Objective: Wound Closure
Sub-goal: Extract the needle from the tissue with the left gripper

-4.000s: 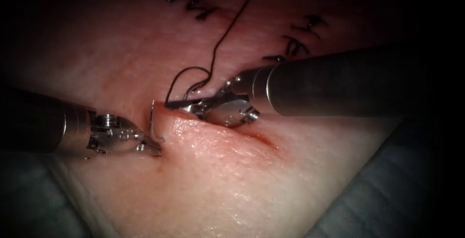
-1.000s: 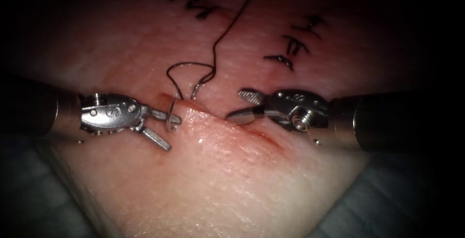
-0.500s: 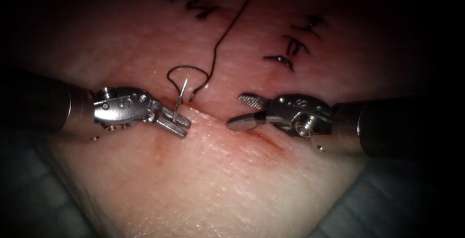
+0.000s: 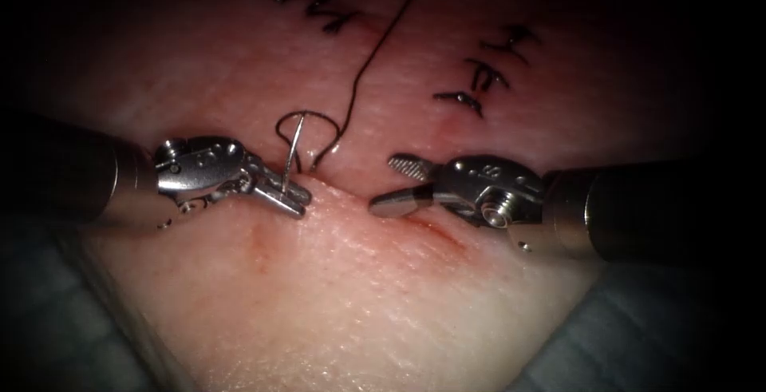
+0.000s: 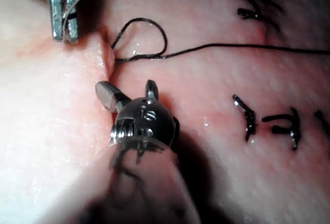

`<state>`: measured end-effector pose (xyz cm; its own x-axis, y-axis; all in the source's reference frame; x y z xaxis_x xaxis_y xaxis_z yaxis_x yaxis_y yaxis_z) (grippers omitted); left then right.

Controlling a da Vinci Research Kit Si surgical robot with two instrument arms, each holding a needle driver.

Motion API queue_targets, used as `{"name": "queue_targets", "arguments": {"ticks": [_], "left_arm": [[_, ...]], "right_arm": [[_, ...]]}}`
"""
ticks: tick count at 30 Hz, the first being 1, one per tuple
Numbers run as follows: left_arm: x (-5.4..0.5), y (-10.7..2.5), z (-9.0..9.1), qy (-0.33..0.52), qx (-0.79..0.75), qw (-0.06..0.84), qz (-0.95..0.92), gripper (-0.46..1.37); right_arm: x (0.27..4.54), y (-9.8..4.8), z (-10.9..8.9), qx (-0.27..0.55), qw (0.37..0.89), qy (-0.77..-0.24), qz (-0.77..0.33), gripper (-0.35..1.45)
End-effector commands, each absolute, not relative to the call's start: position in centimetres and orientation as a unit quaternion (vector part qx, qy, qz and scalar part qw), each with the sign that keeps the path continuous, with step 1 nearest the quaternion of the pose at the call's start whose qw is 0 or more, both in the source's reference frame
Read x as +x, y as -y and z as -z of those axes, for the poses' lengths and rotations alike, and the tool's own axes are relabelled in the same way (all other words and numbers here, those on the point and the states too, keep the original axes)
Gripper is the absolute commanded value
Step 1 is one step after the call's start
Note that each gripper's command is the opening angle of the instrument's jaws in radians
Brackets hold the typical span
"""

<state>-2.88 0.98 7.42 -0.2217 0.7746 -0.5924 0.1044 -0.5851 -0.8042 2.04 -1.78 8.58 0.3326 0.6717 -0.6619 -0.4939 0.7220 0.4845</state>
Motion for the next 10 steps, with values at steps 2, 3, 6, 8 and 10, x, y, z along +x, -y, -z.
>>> {"name": "queue_targets", "arguments": {"ticks": [2, 3, 6, 8, 10], "left_arm": [[-2.88, -0.98, -7.42, 0.390, -0.575, 0.240, -0.678, -0.35], [-2.89, -0.98, -7.42, 0.390, -0.576, 0.239, -0.678, -0.35], [-2.89, -0.98, -7.43, 0.392, -0.576, 0.236, -0.677, -0.35], [-2.89, -0.98, -7.43, 0.393, -0.576, 0.236, -0.677, -0.35], [-2.89, -0.98, -7.42, 0.393, -0.576, 0.235, -0.677, -0.35]], "right_arm": [[2.05, 1.78, -8.58, 0.101, 0.810, -0.453, -0.359, 1.43], [2.05, 1.78, -8.58, 0.101, 0.810, -0.453, -0.359, 1.43], [2.06, 1.78, -8.59, 0.102, 0.810, -0.454, -0.358, 1.43], [2.07, 1.79, -8.58, 0.102, 0.809, -0.454, -0.359, 1.43], [2.07, 1.79, -8.57, 0.102, 0.809, -0.454, -0.359, 1.43]]}}
